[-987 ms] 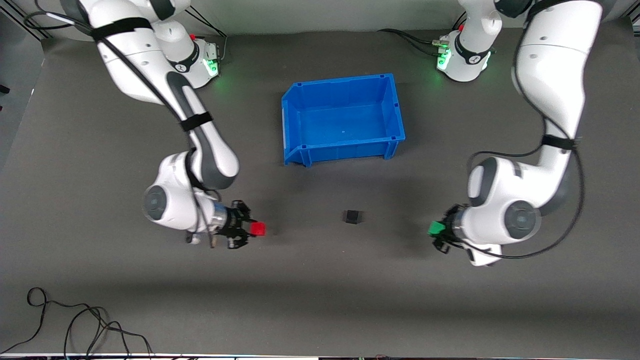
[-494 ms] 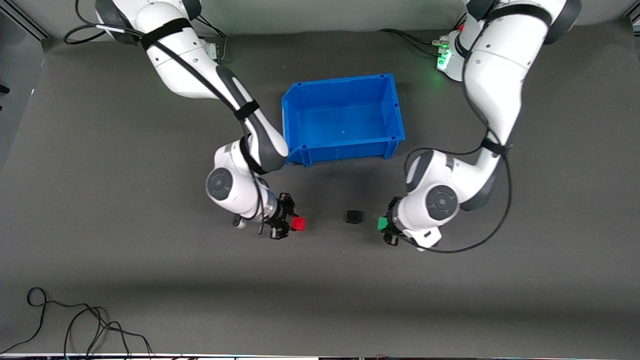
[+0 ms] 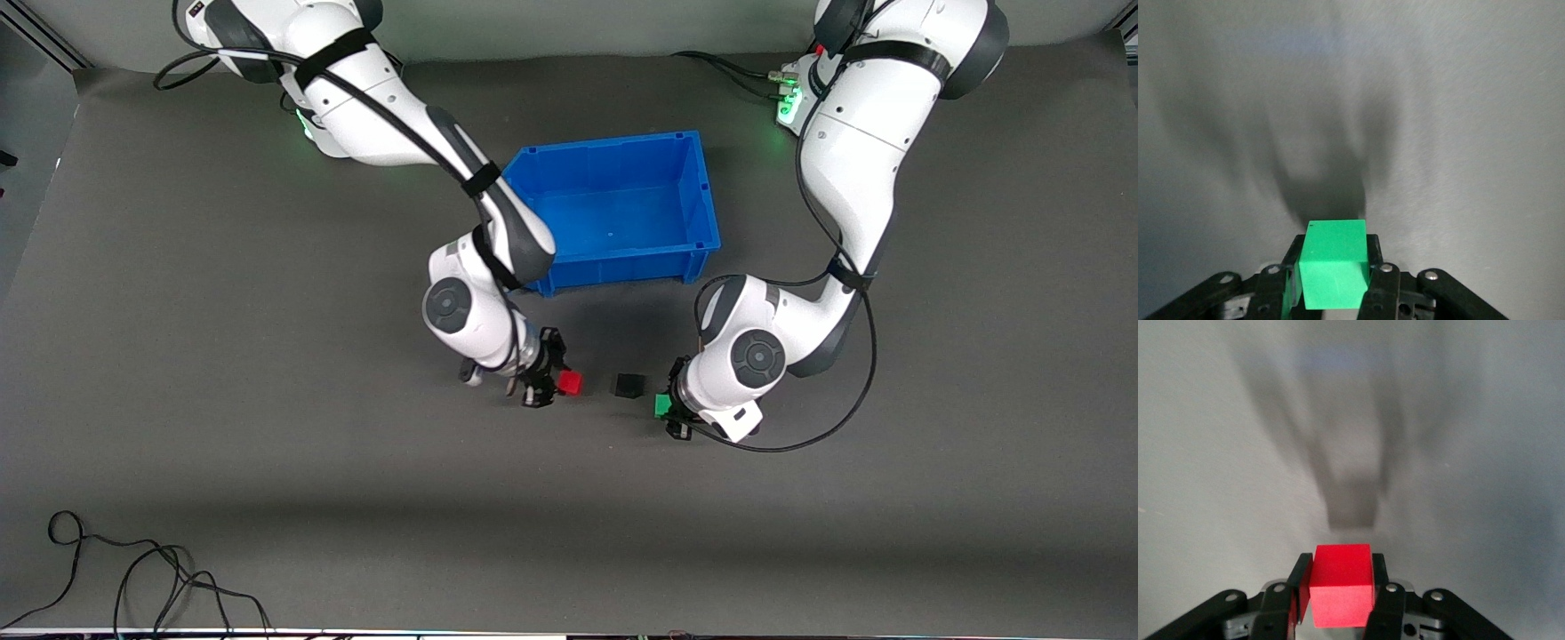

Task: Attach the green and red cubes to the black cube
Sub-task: 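Carry the red and green cubes toward the black cube with both grippers, then press the red and green cubes against the black cube's sides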

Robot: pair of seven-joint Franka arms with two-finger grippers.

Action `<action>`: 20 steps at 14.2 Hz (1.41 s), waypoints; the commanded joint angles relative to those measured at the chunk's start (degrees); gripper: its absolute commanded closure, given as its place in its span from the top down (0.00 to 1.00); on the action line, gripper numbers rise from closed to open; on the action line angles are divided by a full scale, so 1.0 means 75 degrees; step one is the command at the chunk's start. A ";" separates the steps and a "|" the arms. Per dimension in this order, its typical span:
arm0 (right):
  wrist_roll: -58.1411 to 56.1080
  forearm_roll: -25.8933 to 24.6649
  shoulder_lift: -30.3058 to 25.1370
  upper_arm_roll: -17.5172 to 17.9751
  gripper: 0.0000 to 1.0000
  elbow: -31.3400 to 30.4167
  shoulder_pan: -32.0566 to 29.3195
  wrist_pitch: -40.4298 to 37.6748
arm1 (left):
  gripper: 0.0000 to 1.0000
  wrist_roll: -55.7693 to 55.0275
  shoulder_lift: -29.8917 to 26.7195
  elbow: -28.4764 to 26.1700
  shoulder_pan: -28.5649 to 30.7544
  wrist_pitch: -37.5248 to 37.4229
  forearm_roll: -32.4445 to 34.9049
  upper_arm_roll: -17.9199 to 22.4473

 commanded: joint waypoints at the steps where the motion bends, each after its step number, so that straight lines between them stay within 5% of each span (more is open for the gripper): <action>1: 0.0154 0.0026 0.0331 -0.0112 0.28 0.0332 0.0182 0.0035 | 0.00 -0.0196 -0.0019 0.0005 -0.0268 -0.0067 -0.0089 0.0104; 7: 0.0036 -0.0618 0.0612 -0.0112 0.28 0.0589 0.0311 0.0035 | 0.00 -0.0501 -0.0042 -0.0100 -0.0502 0.0003 -0.0101 0.0092; 18: 0.0388 -0.0712 0.1199 -0.0112 0.29 0.1645 0.0346 0.0058 | 0.02 -0.0677 -0.0054 -0.0065 -0.0701 0.0038 -0.0195 0.0092; 19: 0.0365 -0.0713 0.1199 -0.0112 0.34 0.1633 0.0346 0.0058 | 0.12 -0.0642 -0.0054 -0.0053 -0.0702 0.0050 -0.0183 0.0092; 20: 0.0353 -0.0759 0.1199 -0.0112 0.36 0.1621 0.0346 0.0058 | 0.41 -0.0549 -0.0066 -0.0042 -0.0702 0.0039 -0.0160 0.0092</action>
